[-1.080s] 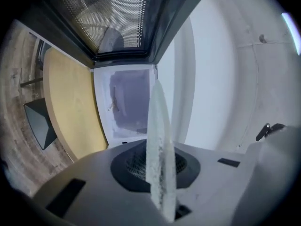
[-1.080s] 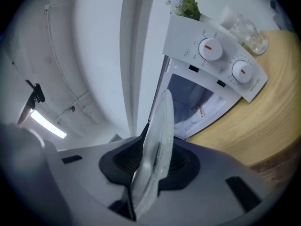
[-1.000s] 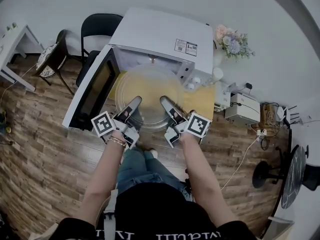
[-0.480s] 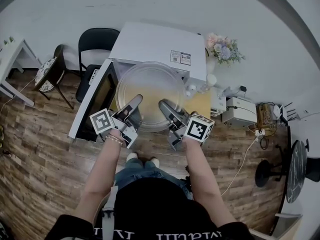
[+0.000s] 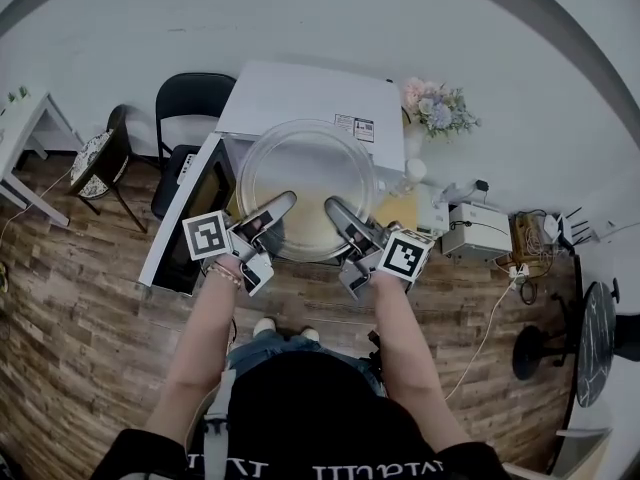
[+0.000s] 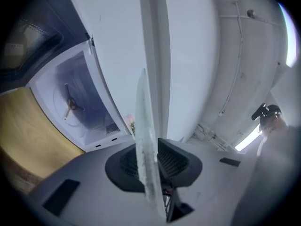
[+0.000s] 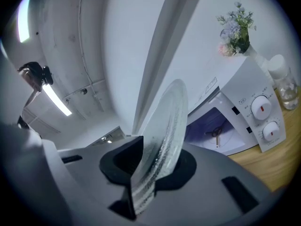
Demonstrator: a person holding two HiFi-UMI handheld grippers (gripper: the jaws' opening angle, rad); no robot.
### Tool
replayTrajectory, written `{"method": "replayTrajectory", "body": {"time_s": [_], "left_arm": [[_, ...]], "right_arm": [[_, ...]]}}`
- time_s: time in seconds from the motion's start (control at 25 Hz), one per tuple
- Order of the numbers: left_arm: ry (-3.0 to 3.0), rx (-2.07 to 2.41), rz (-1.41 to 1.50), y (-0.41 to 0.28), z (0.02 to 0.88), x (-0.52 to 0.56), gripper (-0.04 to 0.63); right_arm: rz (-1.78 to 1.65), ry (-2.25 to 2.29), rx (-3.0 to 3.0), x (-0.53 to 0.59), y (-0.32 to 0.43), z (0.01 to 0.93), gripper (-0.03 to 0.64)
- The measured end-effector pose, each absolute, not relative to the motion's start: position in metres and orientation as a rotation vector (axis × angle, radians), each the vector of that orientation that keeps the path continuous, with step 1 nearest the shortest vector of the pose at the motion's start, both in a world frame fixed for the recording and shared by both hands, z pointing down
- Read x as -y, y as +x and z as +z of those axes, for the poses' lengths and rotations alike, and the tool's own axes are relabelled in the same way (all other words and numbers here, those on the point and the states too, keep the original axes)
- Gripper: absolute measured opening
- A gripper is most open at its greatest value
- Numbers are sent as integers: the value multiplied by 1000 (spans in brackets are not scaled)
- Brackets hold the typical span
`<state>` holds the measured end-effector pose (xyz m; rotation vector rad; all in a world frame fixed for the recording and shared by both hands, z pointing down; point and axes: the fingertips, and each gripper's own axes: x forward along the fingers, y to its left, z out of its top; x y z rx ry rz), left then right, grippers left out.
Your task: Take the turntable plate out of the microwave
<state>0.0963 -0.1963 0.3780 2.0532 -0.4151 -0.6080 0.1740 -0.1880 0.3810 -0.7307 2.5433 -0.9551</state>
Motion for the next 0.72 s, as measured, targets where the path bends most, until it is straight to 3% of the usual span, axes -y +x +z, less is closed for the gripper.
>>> {"method": "replayTrajectory", "body": {"time_s": [0.28, 0.56, 0.72], "left_arm": [[2160, 576, -599, 95, 369, 210, 106], [2369, 616, -555, 100, 350, 212, 228], [2465, 664, -590, 97, 335, 218, 241]], "right_arm": [[-864, -739, -2562, 193, 179, 365, 87], [-733, -766, -2607, 196, 182, 349, 101], [-590, -807, -2642, 199, 182, 333, 110]]}}
